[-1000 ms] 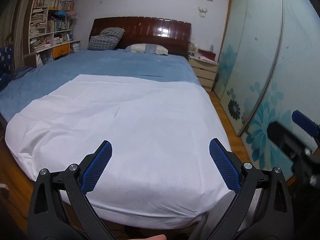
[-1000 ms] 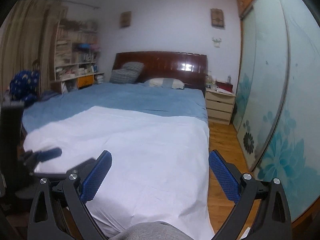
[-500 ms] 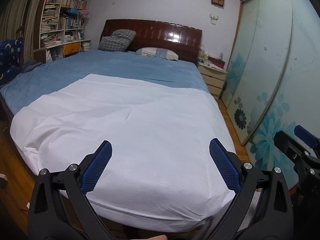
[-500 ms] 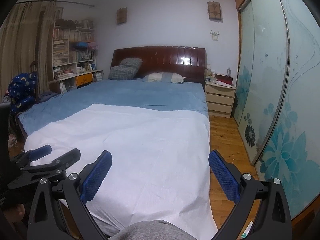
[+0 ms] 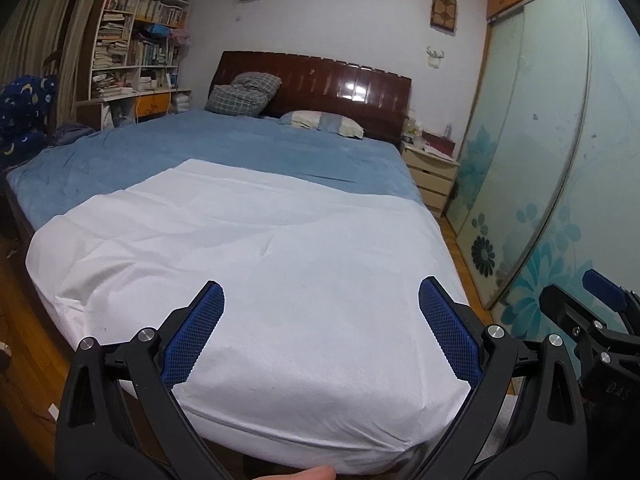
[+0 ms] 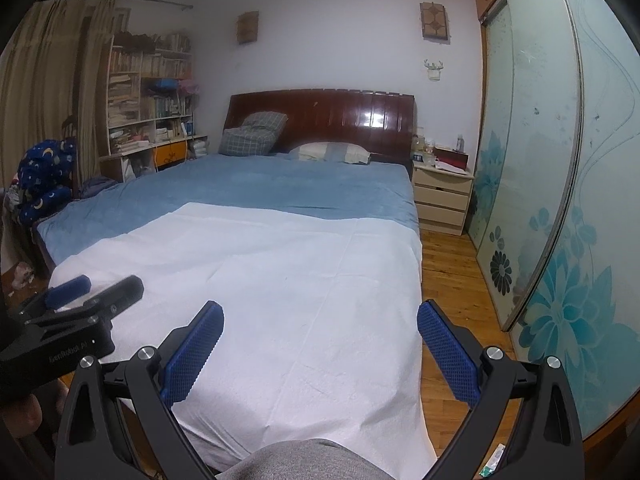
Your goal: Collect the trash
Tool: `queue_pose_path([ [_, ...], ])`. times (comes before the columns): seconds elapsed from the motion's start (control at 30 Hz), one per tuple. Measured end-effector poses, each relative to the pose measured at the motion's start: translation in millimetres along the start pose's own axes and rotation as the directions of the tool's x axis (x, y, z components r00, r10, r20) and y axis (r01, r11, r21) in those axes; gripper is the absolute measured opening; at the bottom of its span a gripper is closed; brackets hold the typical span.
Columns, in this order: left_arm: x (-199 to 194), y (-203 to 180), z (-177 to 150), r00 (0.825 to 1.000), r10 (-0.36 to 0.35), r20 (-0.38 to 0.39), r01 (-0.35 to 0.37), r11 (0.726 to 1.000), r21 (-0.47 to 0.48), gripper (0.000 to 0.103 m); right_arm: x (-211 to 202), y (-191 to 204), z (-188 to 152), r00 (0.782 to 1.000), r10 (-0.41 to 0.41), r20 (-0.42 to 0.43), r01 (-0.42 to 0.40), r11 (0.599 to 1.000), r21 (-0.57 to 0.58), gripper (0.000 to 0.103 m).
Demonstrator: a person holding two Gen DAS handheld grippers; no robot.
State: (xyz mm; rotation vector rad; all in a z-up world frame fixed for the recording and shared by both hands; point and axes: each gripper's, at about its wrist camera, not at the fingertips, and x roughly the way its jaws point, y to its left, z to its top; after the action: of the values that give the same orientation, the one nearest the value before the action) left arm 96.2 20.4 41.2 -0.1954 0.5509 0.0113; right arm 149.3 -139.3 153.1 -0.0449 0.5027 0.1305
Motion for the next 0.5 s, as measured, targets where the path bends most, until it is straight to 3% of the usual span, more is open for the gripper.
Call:
queue_pose_path([
  [0.5, -1.4, 3.8, 2.3, 1.000, 0.009, 0.005, -0.009, 1.000, -0.009, 0.097, 1.7, -4.1, -3.6, 1.000, 0.002, -0.002, -0.002, 1.000, 0.001, 0.096],
])
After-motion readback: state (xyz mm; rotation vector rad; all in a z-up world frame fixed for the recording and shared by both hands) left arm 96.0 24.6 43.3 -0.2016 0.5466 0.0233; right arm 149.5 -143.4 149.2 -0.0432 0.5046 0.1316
